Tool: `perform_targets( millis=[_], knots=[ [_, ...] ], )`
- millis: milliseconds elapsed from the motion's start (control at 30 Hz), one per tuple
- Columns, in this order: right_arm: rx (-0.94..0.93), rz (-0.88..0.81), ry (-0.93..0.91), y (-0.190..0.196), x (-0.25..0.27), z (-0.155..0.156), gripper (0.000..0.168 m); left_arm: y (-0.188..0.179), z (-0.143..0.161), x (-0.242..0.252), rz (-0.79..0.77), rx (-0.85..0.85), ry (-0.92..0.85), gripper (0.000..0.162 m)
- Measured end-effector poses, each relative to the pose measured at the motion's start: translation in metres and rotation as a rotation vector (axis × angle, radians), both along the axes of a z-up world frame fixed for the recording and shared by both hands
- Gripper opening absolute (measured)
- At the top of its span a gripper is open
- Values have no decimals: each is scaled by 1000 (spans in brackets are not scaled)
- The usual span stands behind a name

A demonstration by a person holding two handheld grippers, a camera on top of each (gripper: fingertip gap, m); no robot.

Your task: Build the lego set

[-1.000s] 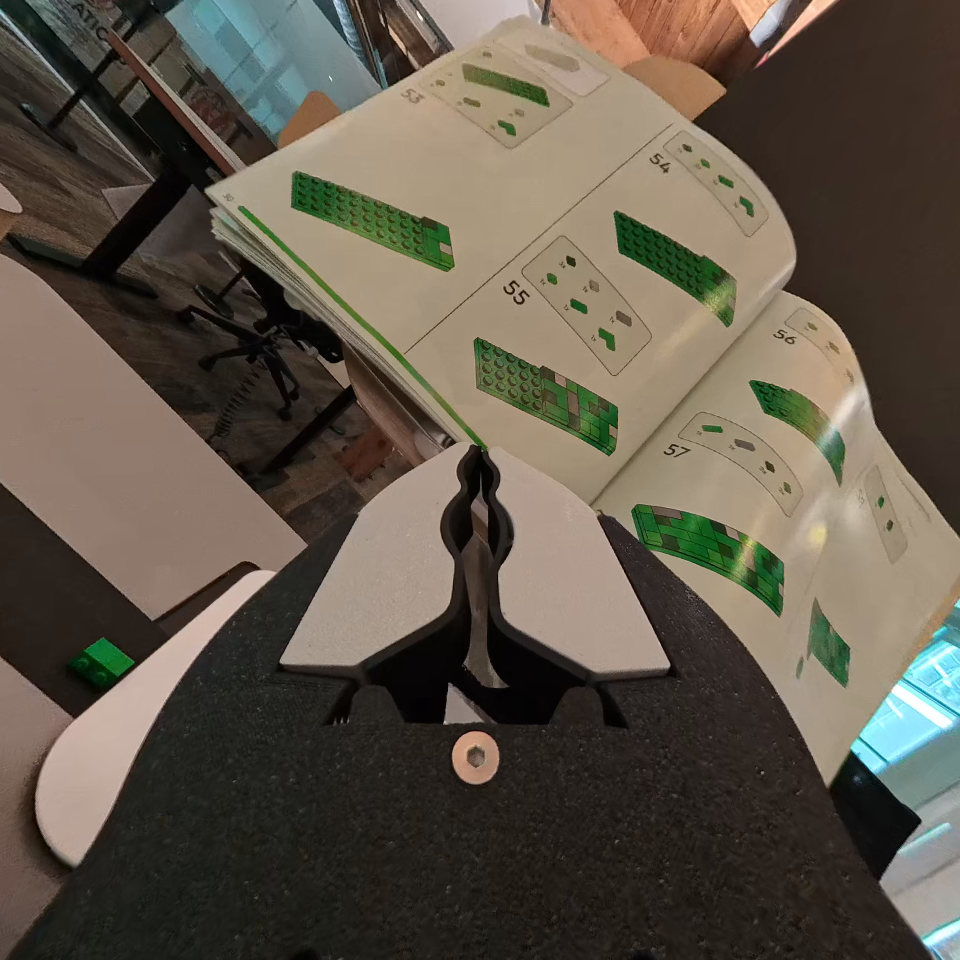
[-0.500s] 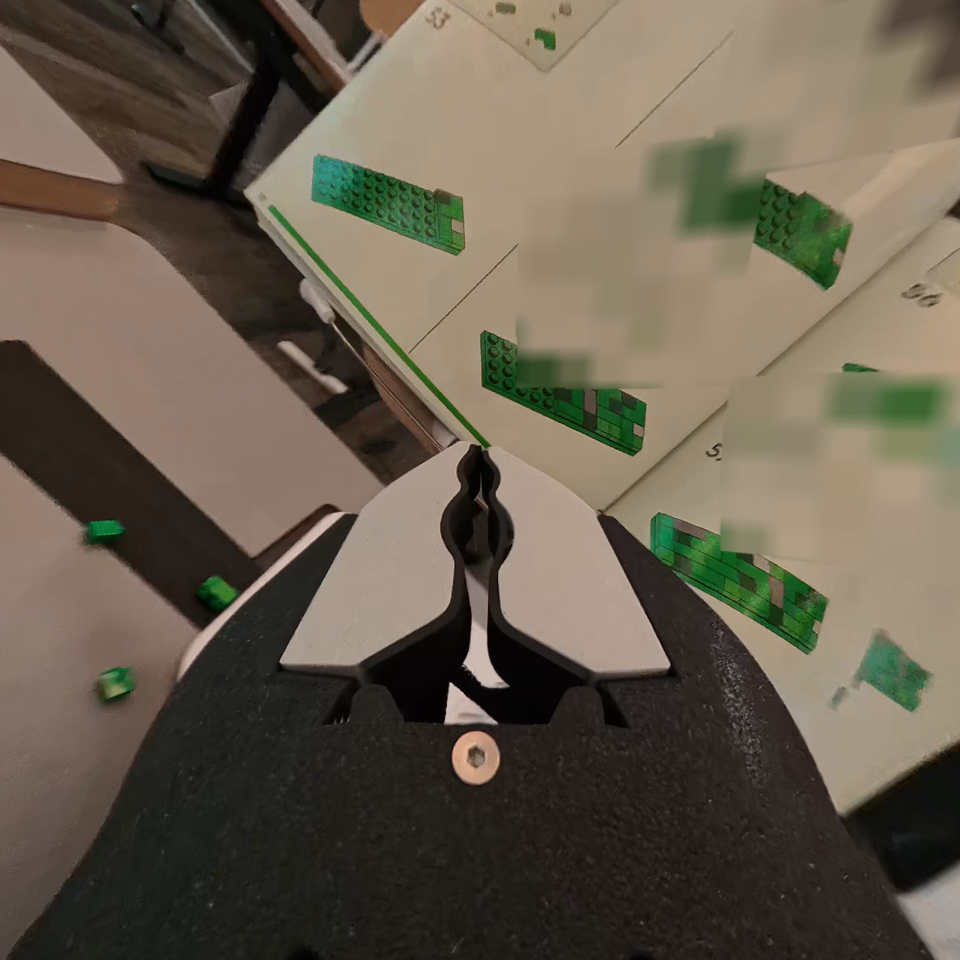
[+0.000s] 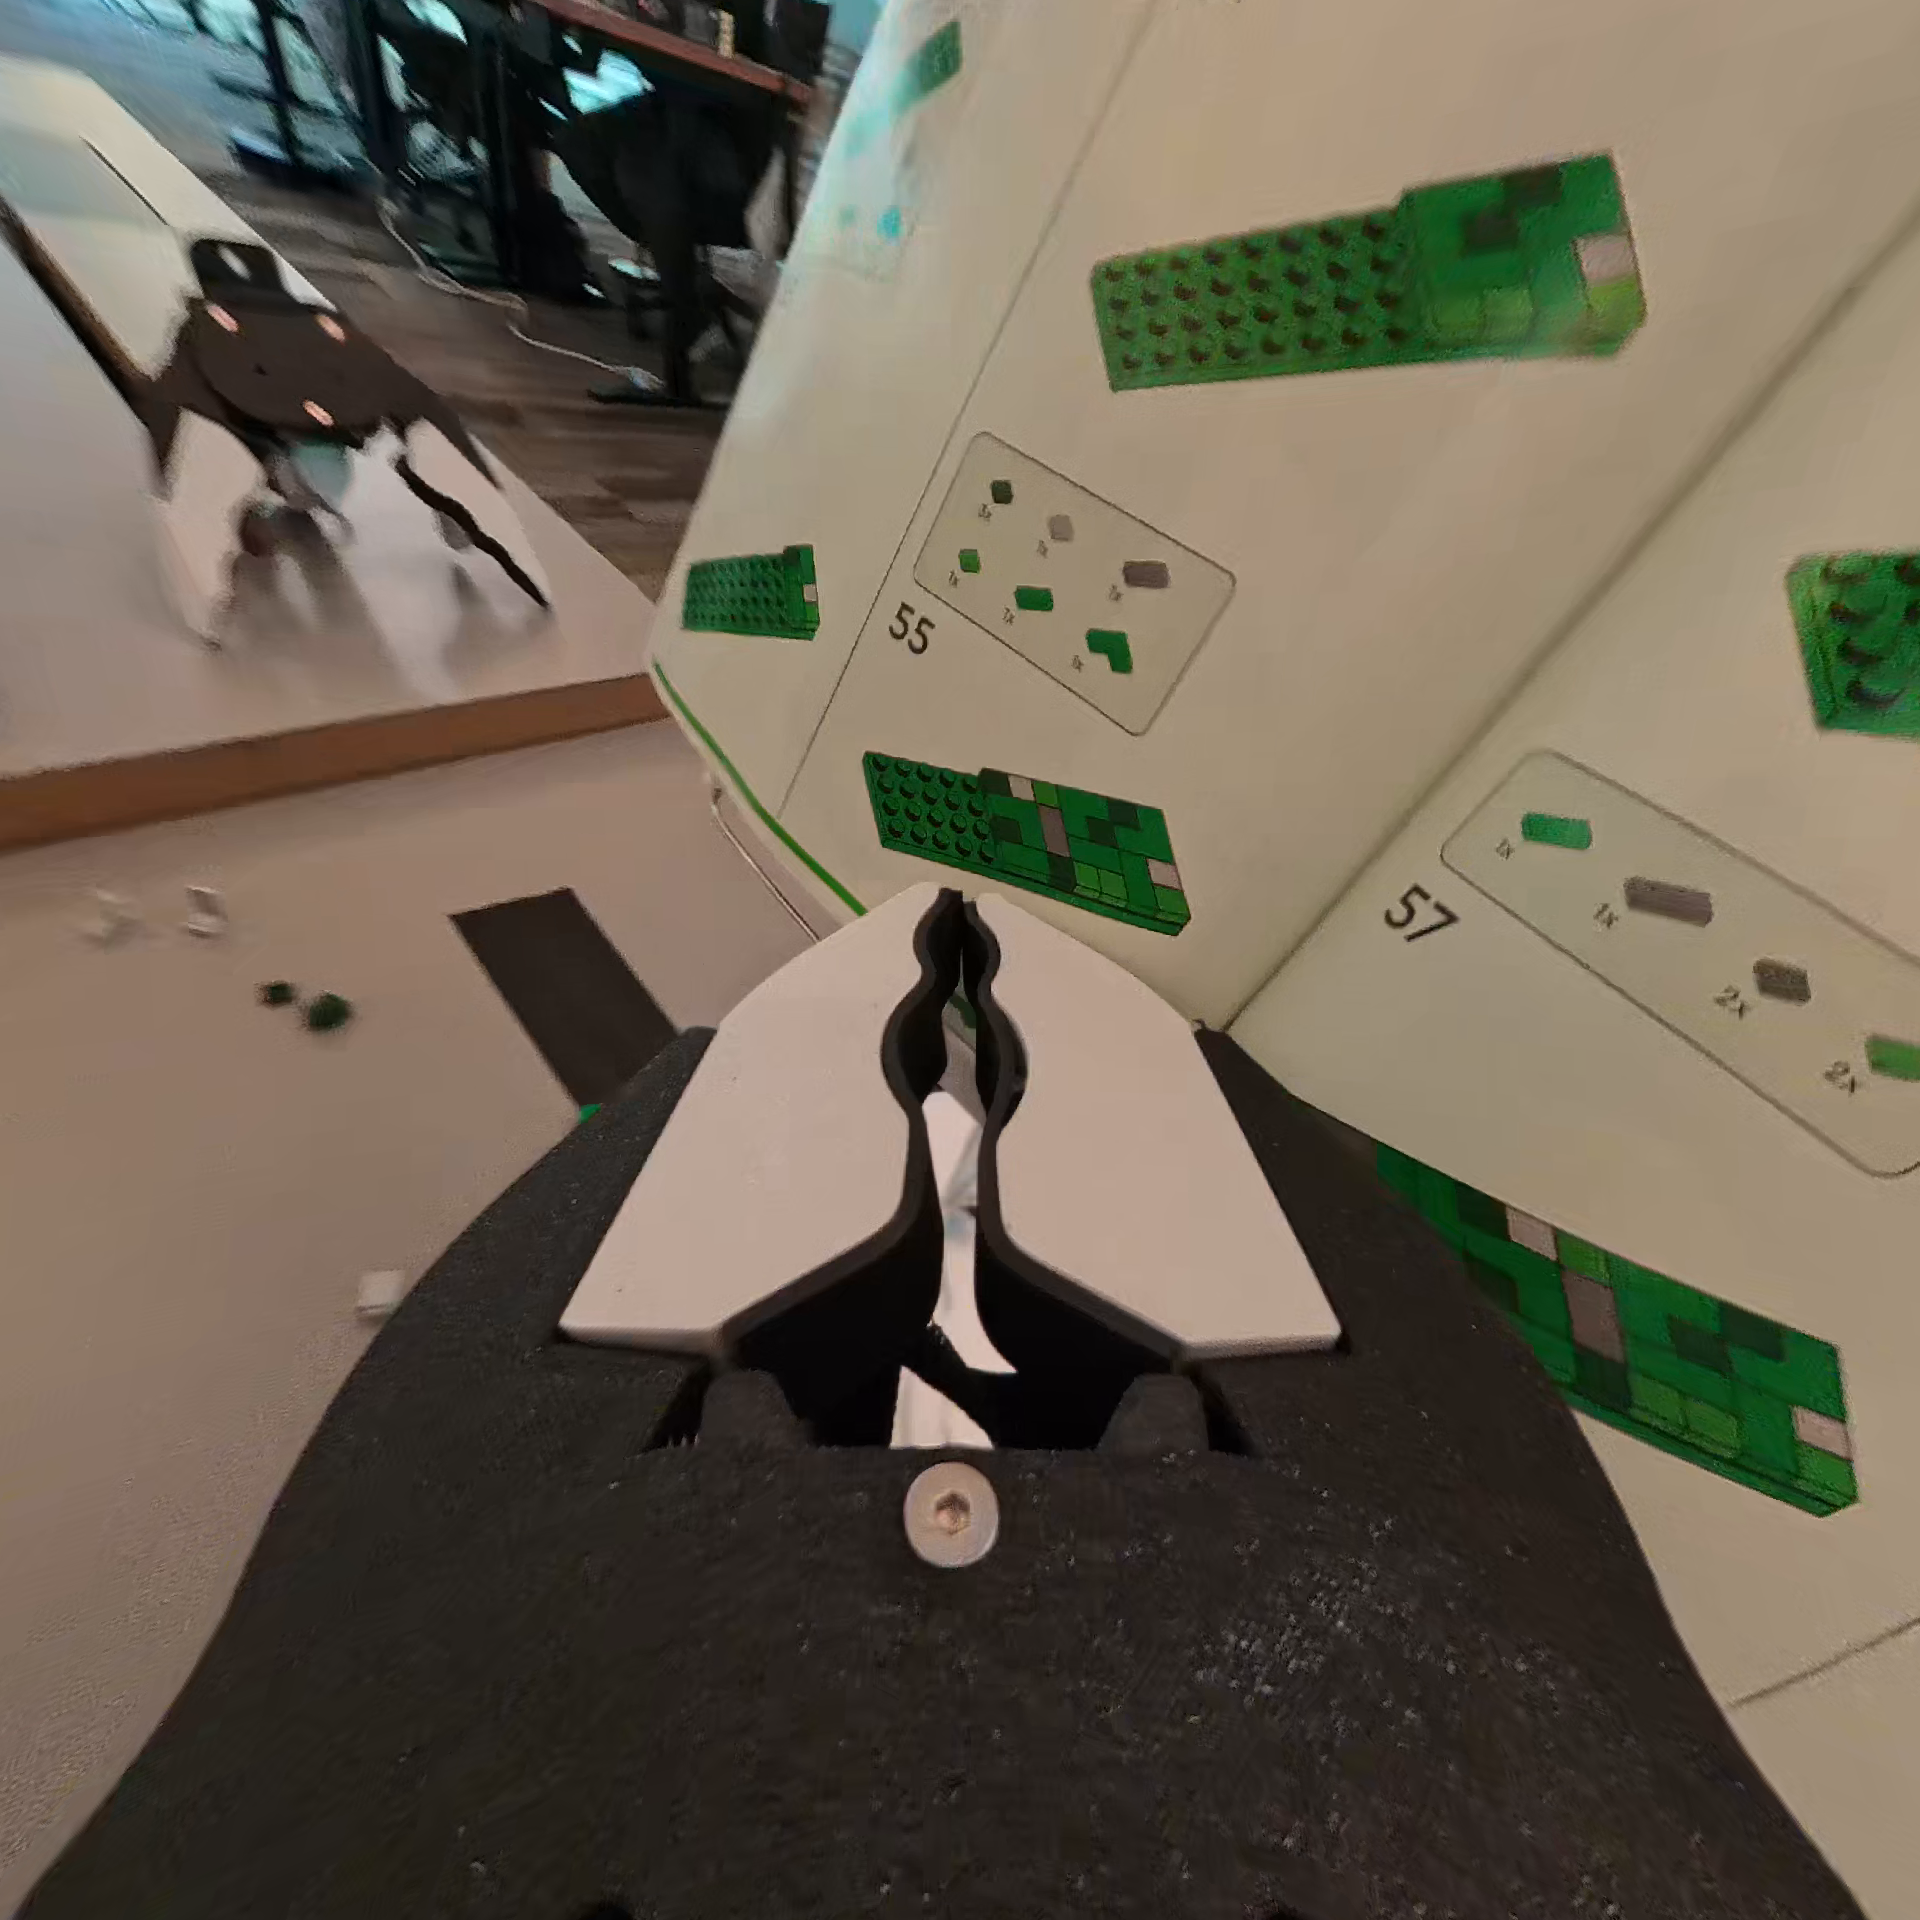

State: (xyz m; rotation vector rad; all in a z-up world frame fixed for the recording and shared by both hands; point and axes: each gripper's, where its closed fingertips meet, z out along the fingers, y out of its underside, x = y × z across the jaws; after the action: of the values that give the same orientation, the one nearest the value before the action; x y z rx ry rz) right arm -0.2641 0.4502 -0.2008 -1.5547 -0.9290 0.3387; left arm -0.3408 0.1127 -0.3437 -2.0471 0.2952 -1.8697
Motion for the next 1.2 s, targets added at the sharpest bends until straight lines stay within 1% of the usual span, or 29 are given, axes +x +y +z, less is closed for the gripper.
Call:
perform_targets(
  millis=[133,200,333,433,533,600,700,833,933,1033,1200],
  knots=[
    [246,-119,-113,4,0,4,0,0,0,0,0,2,2,4],
    [310,-138,-128,5,-2,5,0,0,0,0,-1,3,2,4],
    [267,-129,-106,9,-1,2,0,-1,0,1,-8,4,4,4],
    [275,-143,-149,10,-1,2,0,-2,0,1,-11,5,6,4],
    [300,-136,-137,2,-1,6,0,-2,0,2,-13,8,9,4],
    [281,-119,-132,-3,-2,3,0,-3,0,2,-18,9,9,4],
    [238,-101,-160,-5,-4,-4,0,-4,0,3,-23,10,10,4],
    [234,-131,-227,4,-7,-6,0,-4,-1,3,-23,11,10,4],
    [239,-188,-254,13,-3,-6,0,-5,-1,3,-25,11,11,4],
    [252,-185,-239,12,-5,-8,0,-5,-1,3,-25,12,10,4],
    [349,-144,-191,-7,-5,-9,0,-6,-1,4,-29,13,12,4]
  ],
)
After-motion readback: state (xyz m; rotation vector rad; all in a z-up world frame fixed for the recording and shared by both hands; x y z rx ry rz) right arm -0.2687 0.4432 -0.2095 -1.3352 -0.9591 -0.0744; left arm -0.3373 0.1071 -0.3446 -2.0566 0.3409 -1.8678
